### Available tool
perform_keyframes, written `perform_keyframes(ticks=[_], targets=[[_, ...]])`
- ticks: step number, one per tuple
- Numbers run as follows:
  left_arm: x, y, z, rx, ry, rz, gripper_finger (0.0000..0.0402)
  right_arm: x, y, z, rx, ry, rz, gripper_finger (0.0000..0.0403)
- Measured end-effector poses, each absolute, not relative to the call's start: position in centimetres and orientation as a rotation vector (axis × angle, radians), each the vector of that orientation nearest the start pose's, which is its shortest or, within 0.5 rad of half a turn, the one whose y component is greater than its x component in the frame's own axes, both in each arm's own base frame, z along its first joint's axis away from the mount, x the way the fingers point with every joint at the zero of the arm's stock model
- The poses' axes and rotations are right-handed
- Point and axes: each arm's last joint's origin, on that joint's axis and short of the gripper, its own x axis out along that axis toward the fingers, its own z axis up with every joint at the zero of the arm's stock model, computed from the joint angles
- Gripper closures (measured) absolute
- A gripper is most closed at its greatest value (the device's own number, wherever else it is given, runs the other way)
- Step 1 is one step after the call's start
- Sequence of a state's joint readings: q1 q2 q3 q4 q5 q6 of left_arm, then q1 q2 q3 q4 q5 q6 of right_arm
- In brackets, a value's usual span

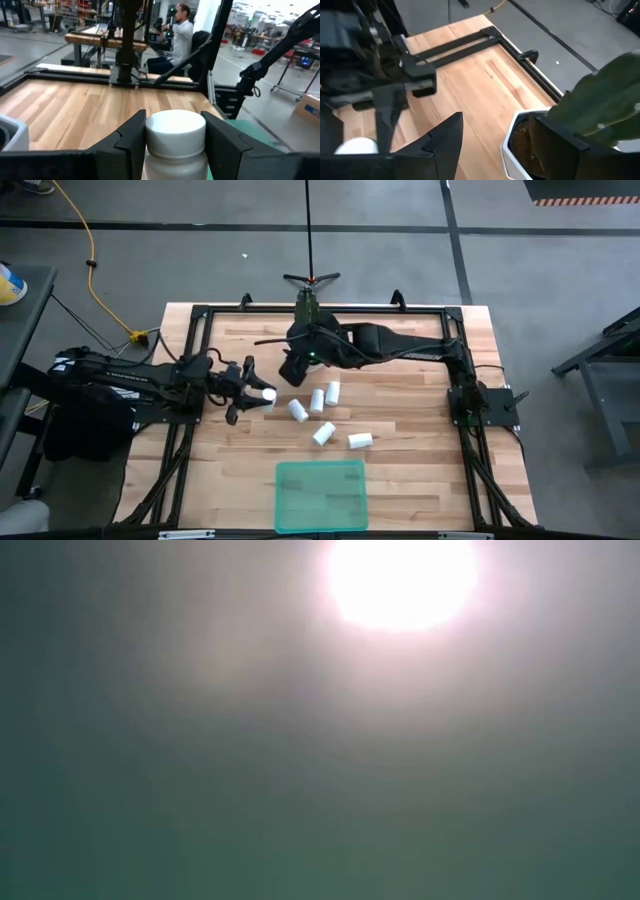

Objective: Pick and place pill bottles into a basket
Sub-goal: Put the white pill bottle into the bin

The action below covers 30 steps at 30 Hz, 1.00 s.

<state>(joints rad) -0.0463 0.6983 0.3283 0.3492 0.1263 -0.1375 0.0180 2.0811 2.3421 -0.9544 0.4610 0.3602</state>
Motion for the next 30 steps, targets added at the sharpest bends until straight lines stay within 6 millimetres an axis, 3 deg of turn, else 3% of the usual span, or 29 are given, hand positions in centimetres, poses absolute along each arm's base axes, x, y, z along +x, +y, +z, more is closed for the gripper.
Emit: perform_keyframes(ticks=[7,15,30], targets=[[16.4,-2.1,25.7,-0.114,0.008,-0.243,0.0208,44.1,-1.3,39.3,0.167,0.618,-0.558,0.0187],[16.0,-4.0,27.6,-0.024,0.03,-0.187,0.0208,43.8,-2.3,39.7,0.144,0.621,-0.558,0.0187],[16.1,-6.9,27.4,-0.009,0.052,-0.129,0.0208,41.0,-3.1,44.6,0.09,0.456,-0.526,0.0187]])
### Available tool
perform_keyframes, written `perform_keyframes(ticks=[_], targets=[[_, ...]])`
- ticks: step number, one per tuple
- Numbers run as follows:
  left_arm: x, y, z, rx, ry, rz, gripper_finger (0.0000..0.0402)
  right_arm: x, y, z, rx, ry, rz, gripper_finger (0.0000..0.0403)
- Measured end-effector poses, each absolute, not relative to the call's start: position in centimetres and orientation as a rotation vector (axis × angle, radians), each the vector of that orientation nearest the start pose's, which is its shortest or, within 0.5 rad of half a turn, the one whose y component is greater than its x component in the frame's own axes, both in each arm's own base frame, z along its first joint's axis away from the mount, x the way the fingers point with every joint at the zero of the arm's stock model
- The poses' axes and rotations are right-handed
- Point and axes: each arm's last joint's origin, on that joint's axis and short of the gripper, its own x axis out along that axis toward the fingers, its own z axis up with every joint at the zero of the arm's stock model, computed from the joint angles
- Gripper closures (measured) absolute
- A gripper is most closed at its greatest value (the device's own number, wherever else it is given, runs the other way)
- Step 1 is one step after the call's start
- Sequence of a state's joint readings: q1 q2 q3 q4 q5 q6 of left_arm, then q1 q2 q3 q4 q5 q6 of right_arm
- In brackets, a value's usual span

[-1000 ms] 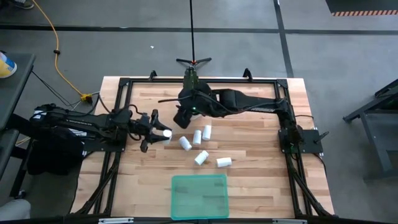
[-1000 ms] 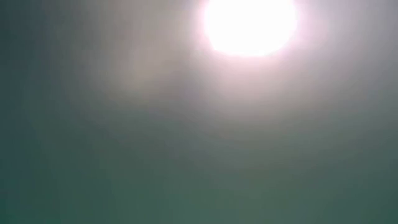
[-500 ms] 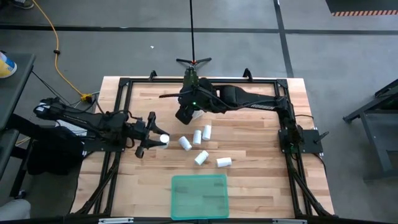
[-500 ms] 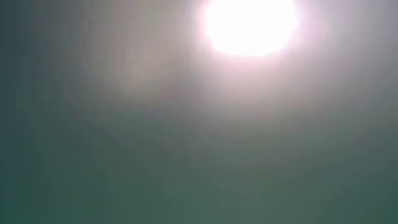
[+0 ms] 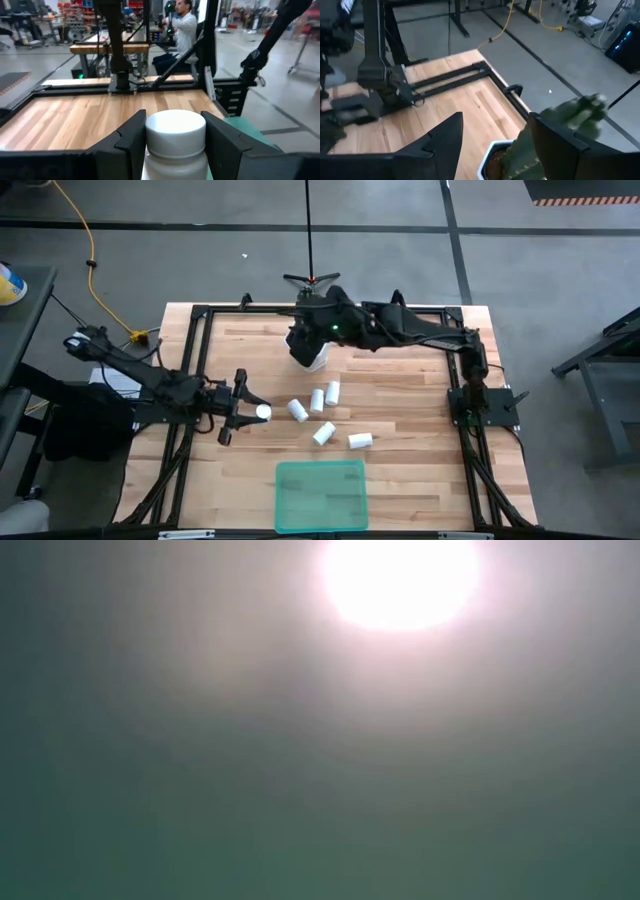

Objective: Pick and place pill bottles into a basket
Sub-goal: Put the white pill bottle into the bin

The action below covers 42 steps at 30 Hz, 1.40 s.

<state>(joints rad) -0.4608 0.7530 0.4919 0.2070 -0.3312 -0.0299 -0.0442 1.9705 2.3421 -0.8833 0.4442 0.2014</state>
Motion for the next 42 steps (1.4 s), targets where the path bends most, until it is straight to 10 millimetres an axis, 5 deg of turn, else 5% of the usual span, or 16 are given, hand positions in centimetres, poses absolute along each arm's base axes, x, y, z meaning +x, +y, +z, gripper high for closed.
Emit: perform_keyframes(ticks=[18,24,32,42], targets=[[19.8,-14.1,31.1,0.142,0.033,-0.057,0.0208,39.5,-2.8,46.0,0.084,0.444,-0.469,0.0187],[21.8,-16.3,30.8,0.185,0.072,-0.03,0.0208,39.5,-2.8,46.4,0.068,0.421,-0.452,0.0187],[24.4,-18.4,30.5,0.199,0.098,-0.009,0.0208,37.9,-2.8,49.6,0.03,0.242,-0.435,0.0187],[29.2,-19.7,28.7,0.175,0.158,0.063,0.0208,33.1,-2.8,51.9,-0.065,0.299,-0.513,0.0187]])
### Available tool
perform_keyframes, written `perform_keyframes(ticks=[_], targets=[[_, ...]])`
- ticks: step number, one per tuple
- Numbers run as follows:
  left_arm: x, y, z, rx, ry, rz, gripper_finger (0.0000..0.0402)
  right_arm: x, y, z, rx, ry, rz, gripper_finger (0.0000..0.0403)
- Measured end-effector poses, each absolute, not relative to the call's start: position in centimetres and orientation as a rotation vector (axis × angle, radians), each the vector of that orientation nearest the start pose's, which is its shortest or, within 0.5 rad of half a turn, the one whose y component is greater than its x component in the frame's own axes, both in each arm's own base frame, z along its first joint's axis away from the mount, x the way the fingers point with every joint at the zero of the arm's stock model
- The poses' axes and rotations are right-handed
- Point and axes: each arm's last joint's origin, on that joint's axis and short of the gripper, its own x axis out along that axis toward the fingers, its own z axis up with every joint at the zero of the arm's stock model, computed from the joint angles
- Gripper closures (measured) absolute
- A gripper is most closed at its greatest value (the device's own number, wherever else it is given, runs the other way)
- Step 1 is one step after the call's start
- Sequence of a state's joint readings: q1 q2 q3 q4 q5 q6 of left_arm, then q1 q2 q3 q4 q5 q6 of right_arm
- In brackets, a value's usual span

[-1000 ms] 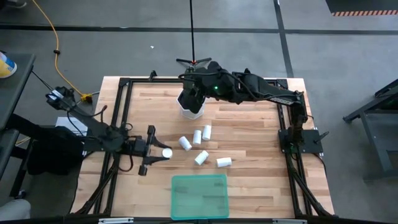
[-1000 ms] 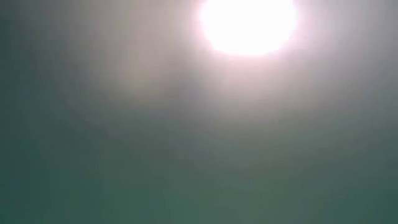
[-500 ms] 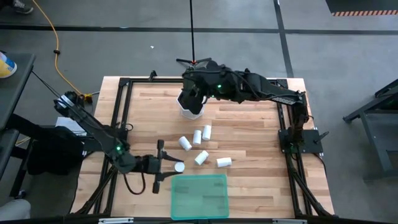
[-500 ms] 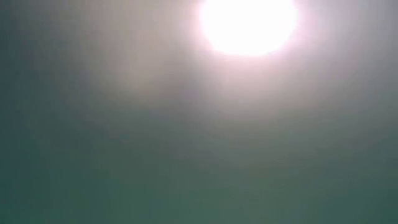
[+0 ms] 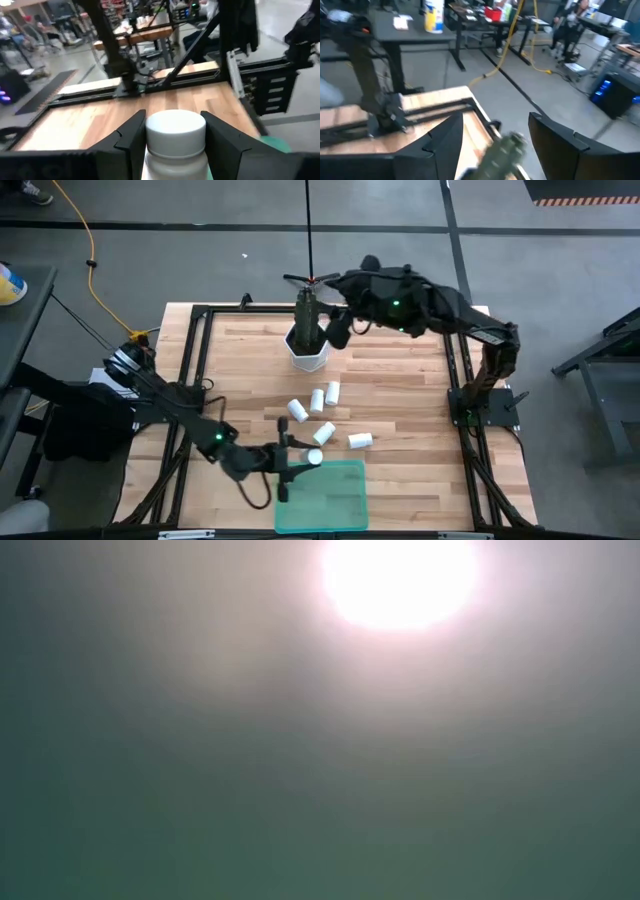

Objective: Pick and place pill bottles into a basket
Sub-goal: Put the white pill bottle into the bin

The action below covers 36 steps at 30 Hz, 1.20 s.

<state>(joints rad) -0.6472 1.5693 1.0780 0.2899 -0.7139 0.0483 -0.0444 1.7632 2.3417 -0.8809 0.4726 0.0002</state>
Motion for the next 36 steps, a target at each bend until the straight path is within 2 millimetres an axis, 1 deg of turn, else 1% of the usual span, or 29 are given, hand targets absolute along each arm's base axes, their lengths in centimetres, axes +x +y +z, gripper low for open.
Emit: perform_keyframes(ticks=[5,7,9,15,19,22,24,29,36], targets=[[31.8,-19.8,27.7,0.154,0.182,0.03,0.0208,29.8,-2.7,53.2,-0.052,0.313,-0.533,0.0187],[32.2,-19.7,27.0,0.154,0.205,0.036,0.0208,28.6,-2.6,53.7,-0.048,0.309,-0.532,0.0187],[32.9,-19.9,26.6,0.119,0.204,0.02,0.0208,27.4,-2.5,54.1,-0.046,0.315,-0.532,0.0187],[33.7,-20.4,24.4,0.049,0.254,-0.019,0.0208,23.6,-2.5,55.5,-0.032,0.29,-0.571,0.0187],[33.8,-20.9,23.3,0.008,0.283,-0.038,0.0208,21.9,-2.4,56.0,-0.028,0.28,-0.576,0.0187],[33.9,-21.3,22.4,-0.015,0.302,-0.042,0.0208,21.1,-2.4,56.2,-0.025,0.27,-0.578,0.0187],[34.2,-21.5,22.0,-0.061,0.29,-0.034,0.0208,20.9,-2.4,56.3,-0.026,0.275,-0.58,0.0187],[34.3,-21.7,21.5,-0.122,0.291,-0.001,0.0208,20.8,-2.4,55.8,-0.038,0.322,-0.578,0.0187],[33.9,-22.4,20.8,-0.121,0.267,0.053,0.0208,20.7,-2.4,55.5,-0.025,0.353,-0.582,0.0187]])
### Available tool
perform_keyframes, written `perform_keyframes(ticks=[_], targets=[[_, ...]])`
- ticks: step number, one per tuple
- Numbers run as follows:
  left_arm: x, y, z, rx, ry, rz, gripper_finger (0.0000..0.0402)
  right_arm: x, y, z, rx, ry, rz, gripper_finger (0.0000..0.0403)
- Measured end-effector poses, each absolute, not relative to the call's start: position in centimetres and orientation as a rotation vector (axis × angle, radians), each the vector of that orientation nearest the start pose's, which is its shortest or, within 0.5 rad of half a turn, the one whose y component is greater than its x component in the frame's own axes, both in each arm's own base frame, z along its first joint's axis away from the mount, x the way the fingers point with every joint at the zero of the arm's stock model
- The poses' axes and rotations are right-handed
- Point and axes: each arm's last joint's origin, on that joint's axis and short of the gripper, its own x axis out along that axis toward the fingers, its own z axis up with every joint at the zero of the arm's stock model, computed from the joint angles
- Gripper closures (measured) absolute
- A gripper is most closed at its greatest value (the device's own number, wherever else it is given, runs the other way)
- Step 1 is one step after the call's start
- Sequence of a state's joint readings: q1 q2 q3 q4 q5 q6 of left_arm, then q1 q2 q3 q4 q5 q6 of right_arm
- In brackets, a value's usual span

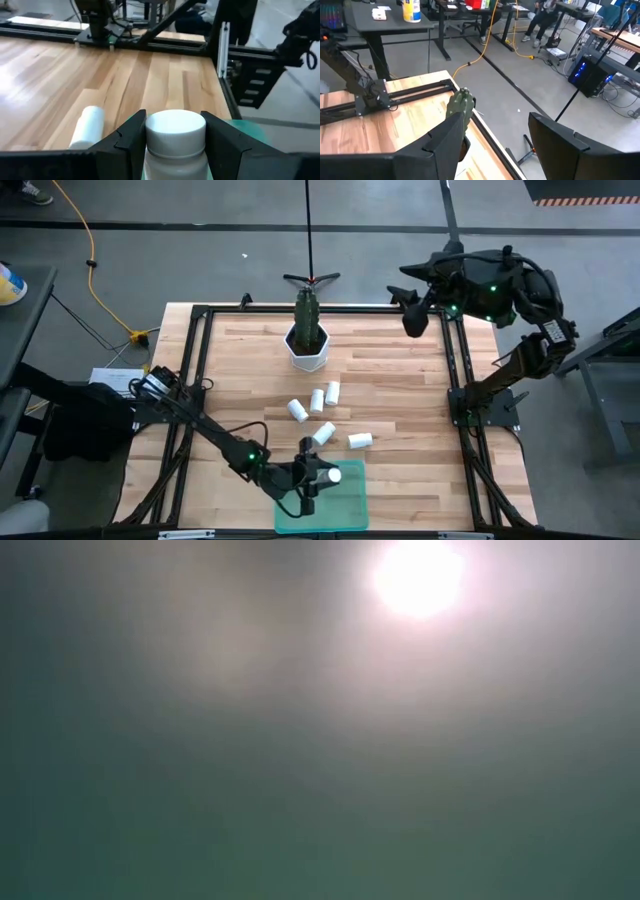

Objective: Pick and place pill bottles into a basket
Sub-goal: Put the white pill bottle into the bin

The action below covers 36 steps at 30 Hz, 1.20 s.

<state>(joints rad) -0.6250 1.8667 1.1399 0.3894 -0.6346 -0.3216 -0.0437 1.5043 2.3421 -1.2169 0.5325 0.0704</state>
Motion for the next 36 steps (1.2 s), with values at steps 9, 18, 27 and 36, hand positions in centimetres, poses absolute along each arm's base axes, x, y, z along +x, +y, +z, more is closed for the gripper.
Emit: perform_keyframes(ticks=[9,18,27,36], targets=[[33.2,-21.6,19.1,-0.232,0.073,0.08,0.0208,20.7,-2.3,55.3,-0.008,0.367,-0.569,0.0187],[32.0,-20.6,18.3,-0.3,-0.027,0.096,0.0208,20.7,-2.3,55.2,0.027,0.371,-0.556,0.0187],[32.0,-20.7,18.0,-0.281,-0.003,0.064,0.0208,20.7,-2.3,55.2,0.032,0.372,-0.557,0.0187],[32.3,-21.0,17.4,-0.286,0.007,0.017,0.0208,20.7,-2.3,55.2,0.032,0.371,-0.559,0.0187]])
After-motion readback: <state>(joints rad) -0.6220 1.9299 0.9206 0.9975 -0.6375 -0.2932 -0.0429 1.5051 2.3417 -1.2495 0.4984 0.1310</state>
